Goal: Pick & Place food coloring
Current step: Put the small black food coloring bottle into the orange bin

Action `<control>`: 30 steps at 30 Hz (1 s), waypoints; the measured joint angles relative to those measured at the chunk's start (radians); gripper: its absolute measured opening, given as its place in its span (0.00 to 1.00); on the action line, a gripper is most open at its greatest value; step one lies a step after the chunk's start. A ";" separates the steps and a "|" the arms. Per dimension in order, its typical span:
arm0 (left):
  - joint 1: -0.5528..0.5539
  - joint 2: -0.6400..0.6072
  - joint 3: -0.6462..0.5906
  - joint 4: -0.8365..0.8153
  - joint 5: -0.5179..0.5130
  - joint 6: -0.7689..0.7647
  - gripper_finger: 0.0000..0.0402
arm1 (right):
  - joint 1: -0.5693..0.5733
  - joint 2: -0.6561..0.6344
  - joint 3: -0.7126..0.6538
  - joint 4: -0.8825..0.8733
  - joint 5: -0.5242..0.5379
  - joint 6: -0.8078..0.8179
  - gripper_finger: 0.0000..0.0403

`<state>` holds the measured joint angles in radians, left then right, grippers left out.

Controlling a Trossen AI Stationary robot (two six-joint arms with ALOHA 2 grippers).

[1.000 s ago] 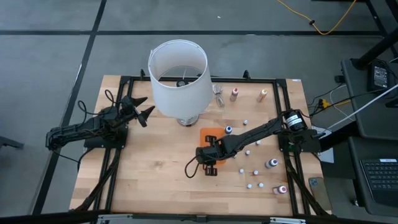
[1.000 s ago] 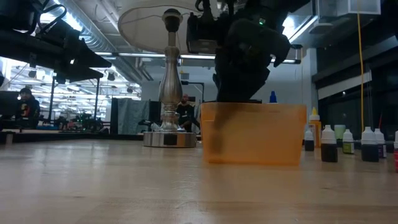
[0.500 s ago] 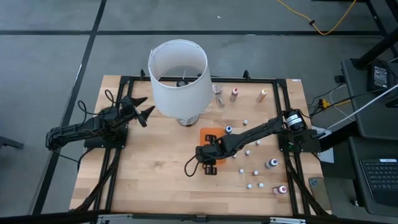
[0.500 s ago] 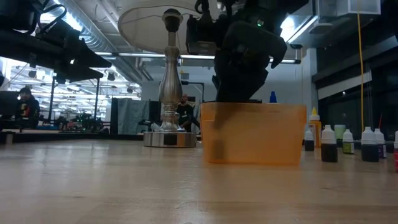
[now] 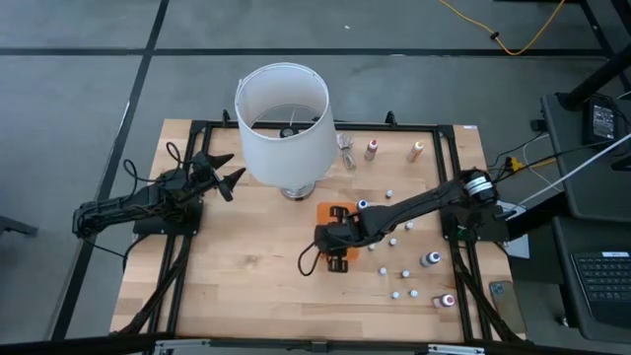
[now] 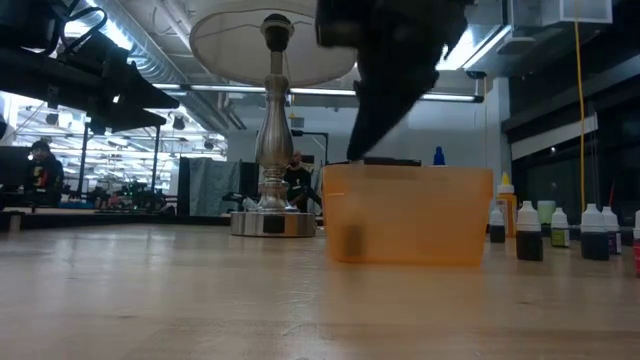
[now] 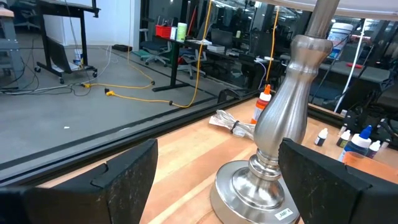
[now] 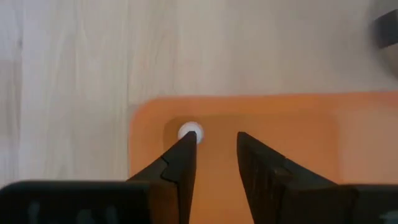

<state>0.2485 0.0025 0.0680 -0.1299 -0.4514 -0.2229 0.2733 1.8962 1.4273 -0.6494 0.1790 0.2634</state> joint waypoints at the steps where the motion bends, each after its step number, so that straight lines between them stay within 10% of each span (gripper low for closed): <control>1: 0.000 0.000 0.000 0.000 0.000 0.000 0.80 | 0.000 -0.012 0.000 0.001 0.013 0.009 0.29; 16: 0.000 0.000 0.000 0.000 0.000 0.000 0.80 | -0.017 -0.247 -0.036 -0.093 0.113 0.252 0.54; 30: 0.000 0.000 0.000 0.000 0.000 0.000 0.80 | -0.091 -0.628 -0.358 -0.097 0.009 -0.035 0.57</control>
<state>0.2485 0.0025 0.0681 -0.1299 -0.4511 -0.2230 0.1826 1.2684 1.0697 -0.7467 0.1884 0.2281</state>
